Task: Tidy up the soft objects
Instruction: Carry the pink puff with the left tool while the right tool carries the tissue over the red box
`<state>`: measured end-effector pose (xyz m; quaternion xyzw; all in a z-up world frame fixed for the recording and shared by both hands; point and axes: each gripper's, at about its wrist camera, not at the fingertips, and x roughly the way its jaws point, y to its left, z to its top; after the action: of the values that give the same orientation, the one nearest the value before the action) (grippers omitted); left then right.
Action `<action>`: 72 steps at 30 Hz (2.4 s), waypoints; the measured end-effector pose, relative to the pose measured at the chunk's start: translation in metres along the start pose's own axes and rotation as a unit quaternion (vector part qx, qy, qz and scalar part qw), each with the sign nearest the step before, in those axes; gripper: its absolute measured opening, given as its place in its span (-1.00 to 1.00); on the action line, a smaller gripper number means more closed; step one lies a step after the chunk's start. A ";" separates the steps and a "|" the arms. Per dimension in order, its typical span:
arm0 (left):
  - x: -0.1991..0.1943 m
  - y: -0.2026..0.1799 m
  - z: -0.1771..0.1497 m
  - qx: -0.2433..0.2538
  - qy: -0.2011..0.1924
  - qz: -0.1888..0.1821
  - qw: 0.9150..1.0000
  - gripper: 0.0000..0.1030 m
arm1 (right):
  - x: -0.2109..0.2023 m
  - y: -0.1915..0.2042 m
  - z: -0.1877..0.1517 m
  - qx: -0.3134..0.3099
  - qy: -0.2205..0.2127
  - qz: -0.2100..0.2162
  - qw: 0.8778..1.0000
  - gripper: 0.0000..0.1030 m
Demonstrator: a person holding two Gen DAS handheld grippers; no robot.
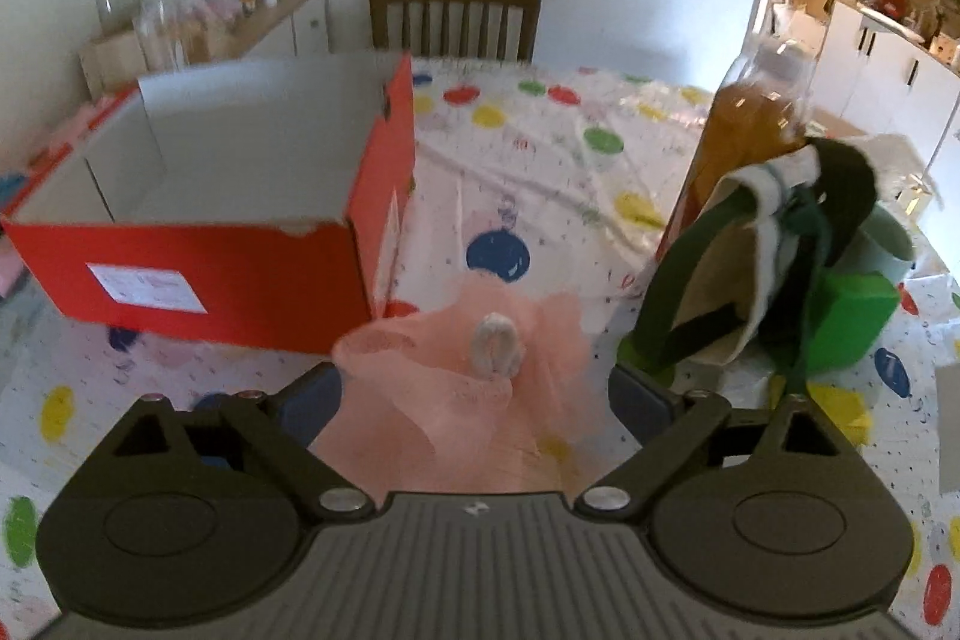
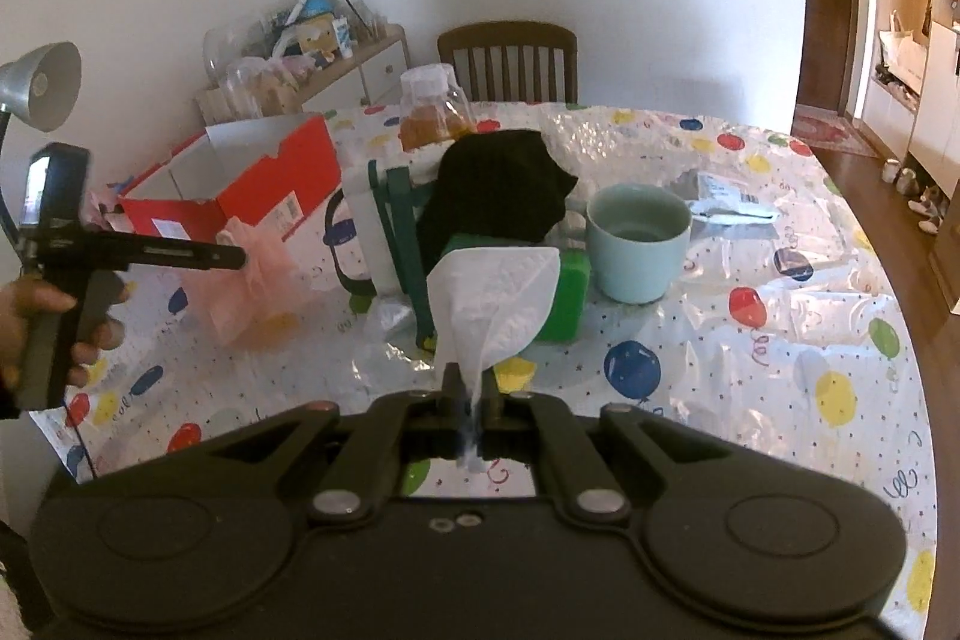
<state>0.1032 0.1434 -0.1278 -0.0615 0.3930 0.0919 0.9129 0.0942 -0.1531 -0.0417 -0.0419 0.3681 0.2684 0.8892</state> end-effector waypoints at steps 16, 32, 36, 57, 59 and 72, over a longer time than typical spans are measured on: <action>0.057 -0.012 -0.004 0.028 0.022 0.055 0.998 0.68 | 0.020 -0.003 -0.001 0.003 0.035 -0.021 0.999 -0.94; 0.028 -0.016 0.004 0.017 0.027 0.050 0.998 -0.12 | 0.019 -0.007 0.003 0.003 0.023 -0.006 1.000 -0.94; 0.006 -0.015 0.005 0.011 0.020 0.050 0.998 -0.12 | 0.014 -0.005 0.008 0.001 0.012 0.006 1.000 -0.94; -0.095 0.016 0.046 0.007 -0.033 0.021 0.999 -0.10 | 0.007 0.049 0.075 -0.033 -0.037 0.088 0.995 -0.94; -0.097 0.025 0.052 0.007 -0.039 0.020 0.999 -0.09 | 0.012 0.058 0.085 -0.035 -0.041 0.096 0.994 -0.94; -0.077 0.116 0.103 0.017 -0.053 0.026 0.998 -0.09 | 0.075 0.151 0.153 -0.072 -0.052 0.125 0.988 -0.92</action>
<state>0.0986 0.2662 -0.0062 -0.0312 0.3474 0.1125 0.9304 0.1580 0.0506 0.0370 -0.0457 0.3033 0.4053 0.8612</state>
